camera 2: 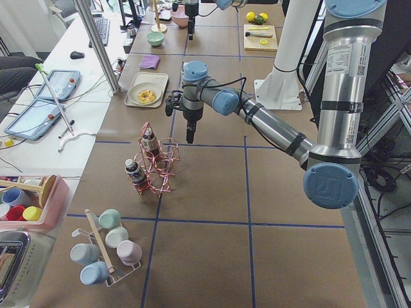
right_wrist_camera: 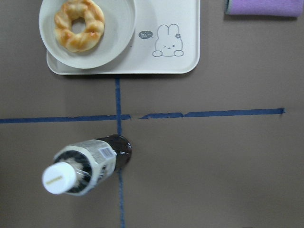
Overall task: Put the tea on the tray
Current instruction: 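Reach the right gripper across the table down to the tea bottle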
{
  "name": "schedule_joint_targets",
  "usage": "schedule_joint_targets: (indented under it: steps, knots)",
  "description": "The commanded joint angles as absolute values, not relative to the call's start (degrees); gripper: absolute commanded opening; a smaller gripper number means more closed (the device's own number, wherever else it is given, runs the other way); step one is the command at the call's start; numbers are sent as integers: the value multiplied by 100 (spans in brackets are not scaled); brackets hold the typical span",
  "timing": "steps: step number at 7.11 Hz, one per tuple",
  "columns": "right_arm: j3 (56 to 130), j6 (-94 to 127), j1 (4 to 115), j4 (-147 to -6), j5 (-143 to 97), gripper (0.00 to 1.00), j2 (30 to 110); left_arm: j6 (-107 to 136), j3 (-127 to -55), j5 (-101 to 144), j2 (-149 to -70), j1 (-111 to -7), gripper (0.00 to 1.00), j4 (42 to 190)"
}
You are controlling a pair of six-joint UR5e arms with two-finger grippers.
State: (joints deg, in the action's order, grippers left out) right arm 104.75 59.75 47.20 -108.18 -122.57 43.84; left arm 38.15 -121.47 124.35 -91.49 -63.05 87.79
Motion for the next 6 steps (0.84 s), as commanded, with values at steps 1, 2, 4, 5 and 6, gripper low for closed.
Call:
schedule_joint_targets:
  steps: [1,2,4,5,6]
  knots:
    - [9243,6450,4379,-10828,-11920,99,3222,3850,-12147,12498,-9149,-6302,100,8789]
    - [8698,6495,4325,-10828,-11866,98,2834,3850,-12146,12498,-9149,-6302,100,8789]
    - [8175,6486,4071,-10811,-11463,89,2575,3850,-12147,12498,-9149,-6302,100,8789]
    - [8165,6486,4008,-10819,-11452,83,2610,3850,-12146,12498,-9158,-6302,100,8789]
    - [8156,6486,3973,-10811,-11443,79,2645,3850,-12146,12498,-9150,-6310,100,8789]
